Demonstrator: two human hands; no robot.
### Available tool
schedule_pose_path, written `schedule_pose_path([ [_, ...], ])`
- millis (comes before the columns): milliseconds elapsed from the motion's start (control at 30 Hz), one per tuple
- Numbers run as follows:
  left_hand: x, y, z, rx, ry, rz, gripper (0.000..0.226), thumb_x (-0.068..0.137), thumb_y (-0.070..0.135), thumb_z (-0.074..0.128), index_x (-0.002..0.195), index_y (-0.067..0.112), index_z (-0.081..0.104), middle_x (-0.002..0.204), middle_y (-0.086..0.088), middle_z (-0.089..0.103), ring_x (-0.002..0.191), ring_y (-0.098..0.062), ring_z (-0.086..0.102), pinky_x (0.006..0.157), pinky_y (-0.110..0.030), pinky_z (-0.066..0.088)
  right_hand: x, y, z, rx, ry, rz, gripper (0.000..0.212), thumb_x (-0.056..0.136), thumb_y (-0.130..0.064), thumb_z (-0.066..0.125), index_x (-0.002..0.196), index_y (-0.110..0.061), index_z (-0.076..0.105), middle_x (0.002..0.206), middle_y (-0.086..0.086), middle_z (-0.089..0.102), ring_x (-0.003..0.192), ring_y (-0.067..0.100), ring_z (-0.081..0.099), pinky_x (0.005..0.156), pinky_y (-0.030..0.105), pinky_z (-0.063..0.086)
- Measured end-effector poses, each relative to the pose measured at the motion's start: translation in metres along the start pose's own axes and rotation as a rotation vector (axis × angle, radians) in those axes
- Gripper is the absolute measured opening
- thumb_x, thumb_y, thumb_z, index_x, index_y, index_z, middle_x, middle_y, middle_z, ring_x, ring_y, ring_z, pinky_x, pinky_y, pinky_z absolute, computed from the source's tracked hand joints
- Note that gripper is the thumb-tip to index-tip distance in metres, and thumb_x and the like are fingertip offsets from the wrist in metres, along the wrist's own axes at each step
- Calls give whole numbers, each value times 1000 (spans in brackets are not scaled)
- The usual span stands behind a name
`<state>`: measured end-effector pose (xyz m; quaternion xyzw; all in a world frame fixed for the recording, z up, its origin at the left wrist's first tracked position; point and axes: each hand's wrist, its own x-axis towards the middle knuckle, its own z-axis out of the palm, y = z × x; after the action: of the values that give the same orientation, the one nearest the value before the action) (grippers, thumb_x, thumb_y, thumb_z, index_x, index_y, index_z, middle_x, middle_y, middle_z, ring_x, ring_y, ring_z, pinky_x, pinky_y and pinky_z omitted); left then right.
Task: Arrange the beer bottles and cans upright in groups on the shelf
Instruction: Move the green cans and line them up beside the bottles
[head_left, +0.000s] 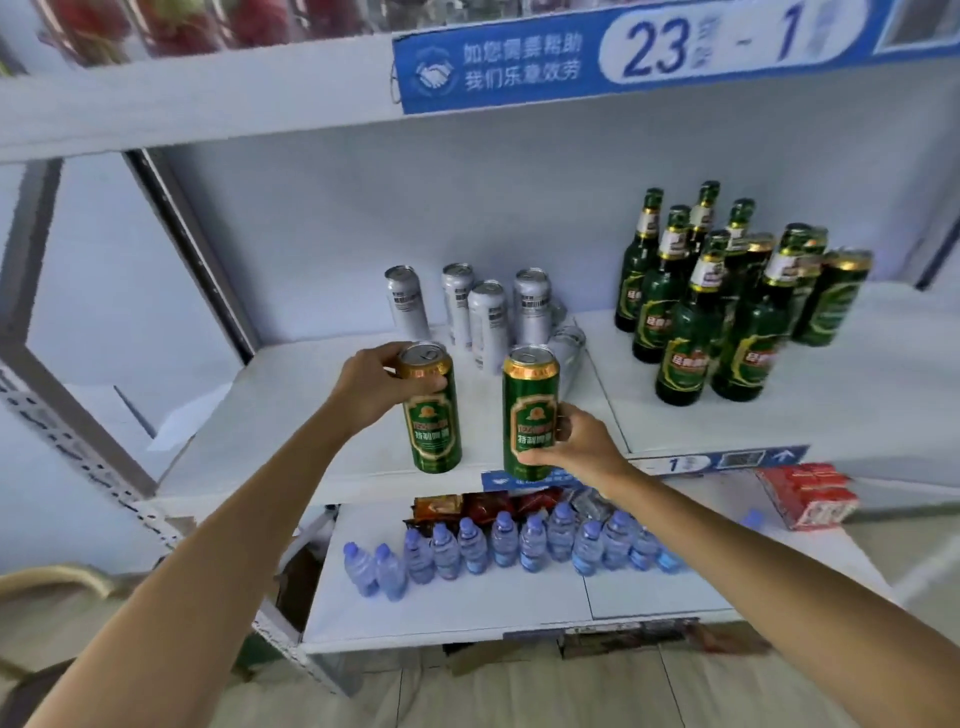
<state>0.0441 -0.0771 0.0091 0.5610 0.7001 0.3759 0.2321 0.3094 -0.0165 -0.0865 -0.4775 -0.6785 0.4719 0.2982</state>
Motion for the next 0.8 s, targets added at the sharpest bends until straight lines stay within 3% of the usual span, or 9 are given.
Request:
schedule_pose_path([
  [67,-11,20,24,-2,-43,32,88,45,61,81,122,21,66,106,2,72,97,-15,67,90,-41,56,-26,10,-22,5,29,22,59,57,-20,90,110,-15,62,103,0,71,94,12,68,85,27,53],
  [167,-26,49,63,1,-101,56,65,60,45,86,118,20,67,102,3,72,95,-13,66,90,-40,56,-62,27,-59,-21,68,36,56,60,-21,89,109,-15,62,97,-4,70,88,6,66,75,19,50],
  [300,-44,91,121,-1,-157,104,63,61,45,86,116,21,68,103,3,73,96,-13,67,89,-39,55,-100,54,-121,-42,93,60,58,61,-20,88,111,-17,60,104,-1,70,95,13,67,88,33,54],
  [433,-56,143,187,-6,-180,127,65,62,46,85,118,19,67,104,3,72,96,-11,66,87,-32,54,-121,82,-197,-33,134,67,64,58,-24,89,114,-18,59,110,0,70,101,16,66,92,38,54],
  [567,-56,196,254,-21,-189,127,48,65,40,85,108,24,68,97,7,72,92,-9,67,85,-28,54,-133,112,-277,-34,143,57,65,61,-21,88,119,-15,60,110,-2,68,101,15,64,81,25,50],
  [667,-51,232,299,-32,-166,134,58,55,56,84,105,30,71,96,11,74,93,-9,69,87,-34,56,-135,139,-331,-14,120,76,60,60,-18,88,113,-19,61,107,-3,69,99,12,64,74,21,48],
  [800,-41,275,351,-65,-154,113,56,64,41,86,114,21,69,95,6,72,84,-11,66,71,-24,52,-126,163,-392,-58,65,95,66,54,-25,89,114,-20,62,110,-2,70,102,17,66,91,37,52],
])
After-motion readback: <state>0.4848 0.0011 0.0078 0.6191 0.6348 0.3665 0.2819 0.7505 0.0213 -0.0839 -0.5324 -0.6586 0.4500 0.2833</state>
